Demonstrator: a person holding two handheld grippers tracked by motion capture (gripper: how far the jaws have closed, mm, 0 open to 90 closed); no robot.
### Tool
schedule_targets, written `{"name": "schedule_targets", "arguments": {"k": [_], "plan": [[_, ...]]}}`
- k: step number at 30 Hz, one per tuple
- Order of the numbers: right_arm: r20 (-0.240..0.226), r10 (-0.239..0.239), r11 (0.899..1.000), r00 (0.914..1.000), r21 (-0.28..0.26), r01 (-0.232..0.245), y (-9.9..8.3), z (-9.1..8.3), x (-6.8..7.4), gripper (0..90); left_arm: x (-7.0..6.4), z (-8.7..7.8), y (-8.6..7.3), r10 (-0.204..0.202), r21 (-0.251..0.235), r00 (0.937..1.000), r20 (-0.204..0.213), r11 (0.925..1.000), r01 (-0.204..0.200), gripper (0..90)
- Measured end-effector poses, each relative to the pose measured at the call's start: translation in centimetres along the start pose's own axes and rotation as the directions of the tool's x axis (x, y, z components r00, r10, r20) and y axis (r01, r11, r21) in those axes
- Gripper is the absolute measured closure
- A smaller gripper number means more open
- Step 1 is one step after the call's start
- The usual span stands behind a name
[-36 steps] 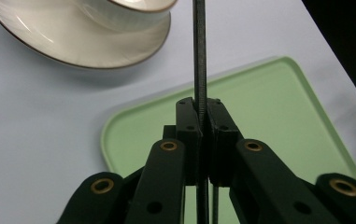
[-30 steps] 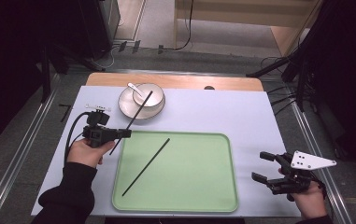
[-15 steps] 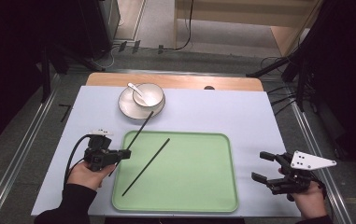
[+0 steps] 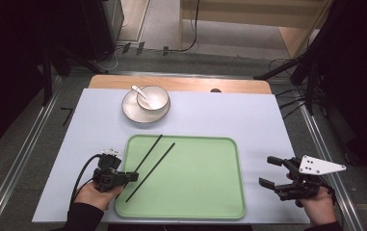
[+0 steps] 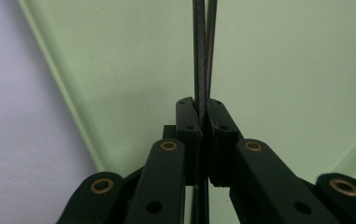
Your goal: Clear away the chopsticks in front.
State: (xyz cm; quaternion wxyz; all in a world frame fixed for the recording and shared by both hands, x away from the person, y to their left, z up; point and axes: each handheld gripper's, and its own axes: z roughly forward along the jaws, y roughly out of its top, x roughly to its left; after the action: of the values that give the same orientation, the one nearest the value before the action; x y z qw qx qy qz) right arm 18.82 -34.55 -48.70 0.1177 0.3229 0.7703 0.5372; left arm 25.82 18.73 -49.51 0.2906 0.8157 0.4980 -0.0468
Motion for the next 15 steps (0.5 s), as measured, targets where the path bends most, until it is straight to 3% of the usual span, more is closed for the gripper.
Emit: {"name": "schedule_targets", "arguments": {"k": [6,9,15], "plan": [[-0.001,0.0,1.0,1.0,0.005,0.0,0.01,0.0,0.01,16.3,0.26,0.99,0.07,-0.007,0.027,1.0,-0.002,0.9996,0.007,85.4],[-0.002,0.001,1.0,1.0,0.004,-0.001,0.01,0.0,0.01,16.3,0.65,0.98,0.28,-0.045,0.013,0.999,-0.004,0.9989,0.045,85.4],[-0.004,-0.002,1.0,1.0,0.004,0.002,0.02,0.04,0.02,16.3,0.35,0.94,0.39,-0.029,0.017,0.9988,-0.04,0.9994,0.03,85.2]]}}
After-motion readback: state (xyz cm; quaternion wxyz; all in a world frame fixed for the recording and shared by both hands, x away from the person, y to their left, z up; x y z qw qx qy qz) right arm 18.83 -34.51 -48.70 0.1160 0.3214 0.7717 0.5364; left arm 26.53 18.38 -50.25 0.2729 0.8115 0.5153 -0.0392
